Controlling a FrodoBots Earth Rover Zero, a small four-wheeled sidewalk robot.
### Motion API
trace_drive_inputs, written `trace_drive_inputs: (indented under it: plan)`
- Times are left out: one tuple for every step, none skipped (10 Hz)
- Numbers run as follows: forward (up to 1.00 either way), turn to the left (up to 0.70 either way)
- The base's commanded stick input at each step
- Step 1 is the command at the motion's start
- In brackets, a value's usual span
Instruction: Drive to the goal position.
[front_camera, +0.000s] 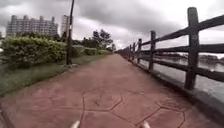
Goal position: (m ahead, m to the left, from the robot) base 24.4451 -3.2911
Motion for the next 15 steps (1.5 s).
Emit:
trace_drive_inputs:
  plan:
    - [0.50,0.00]
    - [0.50,0.00]
    - [0.50,0.00]
    - [0.50,0.00]
    - [0.50,0.00]
    - [0.50,0.00]
    - [0.50,0.00]
    - [0.50,0.00]
    - [0.50,0.00]
    - [0.50,0.00]
    - [0.50,0.00]
    - [0.50,0.00]
    - [0.50,0.00]
    - [0.50,0.00]
    - [0.50,0.00]
